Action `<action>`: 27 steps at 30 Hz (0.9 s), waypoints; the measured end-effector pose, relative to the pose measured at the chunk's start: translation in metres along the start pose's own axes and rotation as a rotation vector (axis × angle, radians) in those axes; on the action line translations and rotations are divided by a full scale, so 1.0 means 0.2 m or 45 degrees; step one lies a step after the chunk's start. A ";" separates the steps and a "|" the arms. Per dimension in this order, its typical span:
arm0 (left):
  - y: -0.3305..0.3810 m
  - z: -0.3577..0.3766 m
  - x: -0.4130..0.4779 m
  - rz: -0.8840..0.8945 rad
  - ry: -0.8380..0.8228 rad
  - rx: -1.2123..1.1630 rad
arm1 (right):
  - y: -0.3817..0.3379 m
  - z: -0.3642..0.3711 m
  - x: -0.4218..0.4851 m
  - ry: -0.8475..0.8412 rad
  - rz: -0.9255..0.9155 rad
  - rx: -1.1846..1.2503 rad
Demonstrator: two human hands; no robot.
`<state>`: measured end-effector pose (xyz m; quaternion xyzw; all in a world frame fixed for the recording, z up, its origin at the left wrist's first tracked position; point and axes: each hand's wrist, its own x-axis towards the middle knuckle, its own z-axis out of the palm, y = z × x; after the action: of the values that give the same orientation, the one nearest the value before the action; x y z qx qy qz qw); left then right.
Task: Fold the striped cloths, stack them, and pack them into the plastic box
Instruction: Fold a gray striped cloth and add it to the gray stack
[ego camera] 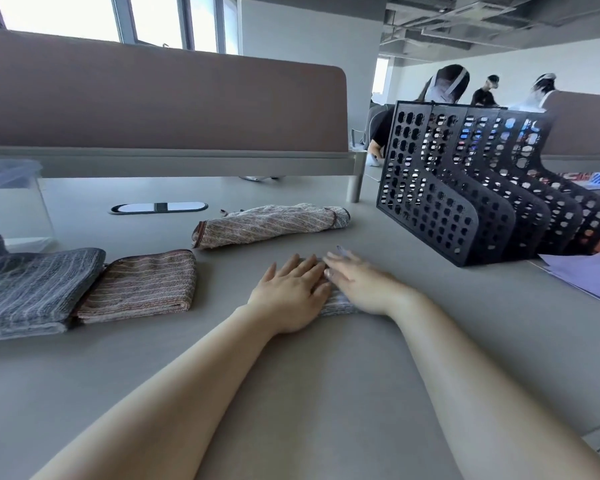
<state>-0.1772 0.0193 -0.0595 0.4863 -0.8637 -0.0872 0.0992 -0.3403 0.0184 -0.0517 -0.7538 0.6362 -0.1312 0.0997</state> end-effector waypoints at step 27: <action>-0.09 -0.23 -0.17 -0.216 0.606 -1.055 | -0.35 -0.11 -0.04 0.817 0.155 1.372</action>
<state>-0.1334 0.0360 -0.0234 0.4810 -0.6670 -0.3179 0.4718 -0.2833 0.0394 -0.0090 -0.4833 0.5206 -0.6470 0.2769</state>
